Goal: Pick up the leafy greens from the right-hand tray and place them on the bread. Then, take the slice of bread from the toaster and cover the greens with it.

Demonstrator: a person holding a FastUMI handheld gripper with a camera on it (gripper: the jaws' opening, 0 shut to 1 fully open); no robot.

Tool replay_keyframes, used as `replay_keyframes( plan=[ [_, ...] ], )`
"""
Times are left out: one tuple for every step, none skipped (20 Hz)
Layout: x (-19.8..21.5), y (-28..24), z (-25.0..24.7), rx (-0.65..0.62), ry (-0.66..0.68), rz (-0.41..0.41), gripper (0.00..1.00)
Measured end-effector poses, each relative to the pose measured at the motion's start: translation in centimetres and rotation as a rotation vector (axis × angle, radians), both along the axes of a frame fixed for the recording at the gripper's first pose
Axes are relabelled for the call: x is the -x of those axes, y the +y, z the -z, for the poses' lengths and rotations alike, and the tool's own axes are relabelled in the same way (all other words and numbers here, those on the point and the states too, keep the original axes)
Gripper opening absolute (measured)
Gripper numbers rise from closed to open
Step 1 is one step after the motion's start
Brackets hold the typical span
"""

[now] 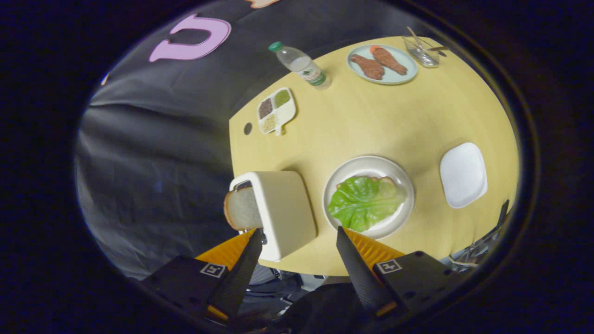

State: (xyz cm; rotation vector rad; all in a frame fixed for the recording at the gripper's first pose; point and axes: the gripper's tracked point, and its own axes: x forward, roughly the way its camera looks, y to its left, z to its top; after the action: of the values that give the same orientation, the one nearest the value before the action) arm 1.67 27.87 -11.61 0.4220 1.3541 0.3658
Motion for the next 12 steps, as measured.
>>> replay_keyframes(
  plan=[
    [0.1,1.7,-0.5,-0.009,-0.003,-0.021,1.0],
    [0.1,3.3,-0.8,-0.015,-0.01,-0.042,1.0],
    [0.1,4.8,-0.8,-0.017,-0.016,-0.062,1.0],
    [0.0,6.3,-0.9,-0.021,-0.016,-0.077,1.0],
    [-0.1,7.5,-0.8,-0.022,-0.016,-0.086,1.0],
    [-0.5,8.7,-0.6,-0.021,-0.018,-0.092,1.0],
    [-0.8,9.8,-0.2,-0.014,-0.022,-0.095,1.0],
    [-1.2,10.8,0.4,-0.007,-0.022,-0.096,1.0],
    [-1.2,11.6,1.1,0.003,-0.016,-0.097,1.0],
    [-1.3,12.4,1.8,0.017,-0.011,-0.099,1.0],
    [-1.3,12.9,2.5,0.031,-0.006,-0.104,1.0],
    [-1.3,13.7,3.2,0.039,-0.001,-0.109,0.97]
  ],
)
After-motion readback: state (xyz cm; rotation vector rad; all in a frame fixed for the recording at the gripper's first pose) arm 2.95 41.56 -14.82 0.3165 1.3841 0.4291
